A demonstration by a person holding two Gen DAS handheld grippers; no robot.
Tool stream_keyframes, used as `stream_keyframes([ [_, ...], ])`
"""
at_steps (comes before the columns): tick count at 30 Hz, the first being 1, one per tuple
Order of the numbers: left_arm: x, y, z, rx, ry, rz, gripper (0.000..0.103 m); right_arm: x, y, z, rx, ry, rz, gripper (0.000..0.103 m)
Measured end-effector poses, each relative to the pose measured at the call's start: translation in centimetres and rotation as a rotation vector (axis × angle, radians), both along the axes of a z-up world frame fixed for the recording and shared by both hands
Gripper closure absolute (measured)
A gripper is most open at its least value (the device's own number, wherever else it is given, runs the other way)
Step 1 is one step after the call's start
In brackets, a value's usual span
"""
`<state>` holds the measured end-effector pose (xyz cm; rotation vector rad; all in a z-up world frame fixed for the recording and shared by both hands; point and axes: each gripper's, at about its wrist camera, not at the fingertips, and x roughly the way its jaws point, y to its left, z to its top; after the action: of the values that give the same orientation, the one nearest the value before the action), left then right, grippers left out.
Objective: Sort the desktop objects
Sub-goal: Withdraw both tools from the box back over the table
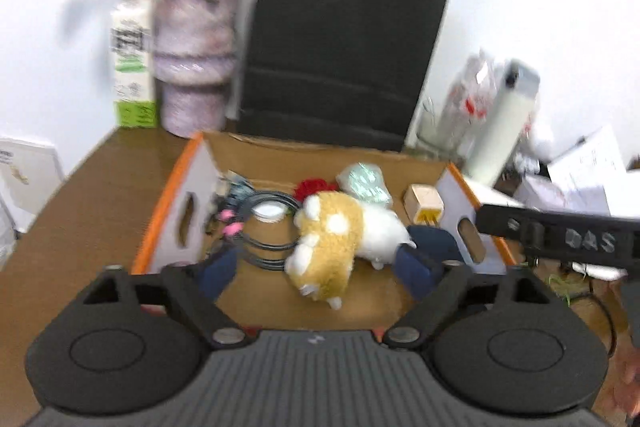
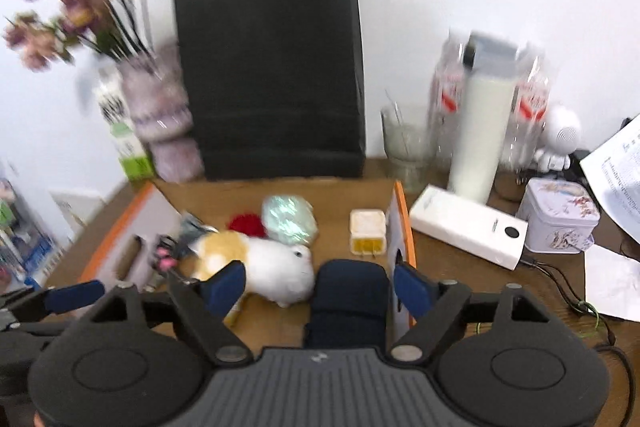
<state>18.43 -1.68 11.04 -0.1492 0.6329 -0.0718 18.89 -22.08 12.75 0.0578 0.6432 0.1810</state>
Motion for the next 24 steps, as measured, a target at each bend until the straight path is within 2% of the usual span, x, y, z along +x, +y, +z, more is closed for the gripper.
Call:
stream_keyframes([
  [5,-6.6,0.9,-0.5,0.011,-0.060,-0.011,0.001,-7.7,-0.5,-0.4,0.043,-0.097,0.054,0.014],
  [9,-13.1,1.9,-3.3,0.003,-0.093,-0.028,0.000,-13.7,-0.7,-2.6,0.065,-0.089,0.082,0.009],
  [13,-18.2,2.9,-6.0,0.009,-0.087,-0.050,0.000,-18.9,-0.5,-5.7,0.074,-0.074,0.093,0.007],
  [17,-21.7,3.7,-7.6,0.019,-0.083,-0.048,0.000,-23.2,-0.1,-9.0,0.020,-0.099,0.116,0.007],
  [19,-23.1,3.9,-8.4,0.026,-0.080,-0.040,0.000,-25.0,-0.5,-10.2,0.034,-0.084,0.108,0.007],
  [24,-25.7,3.5,-9.3,0.021,-0.087,-0.072,0.000,-28.2,-1.4,-11.4,0.048,-0.088,0.095,0.007],
])
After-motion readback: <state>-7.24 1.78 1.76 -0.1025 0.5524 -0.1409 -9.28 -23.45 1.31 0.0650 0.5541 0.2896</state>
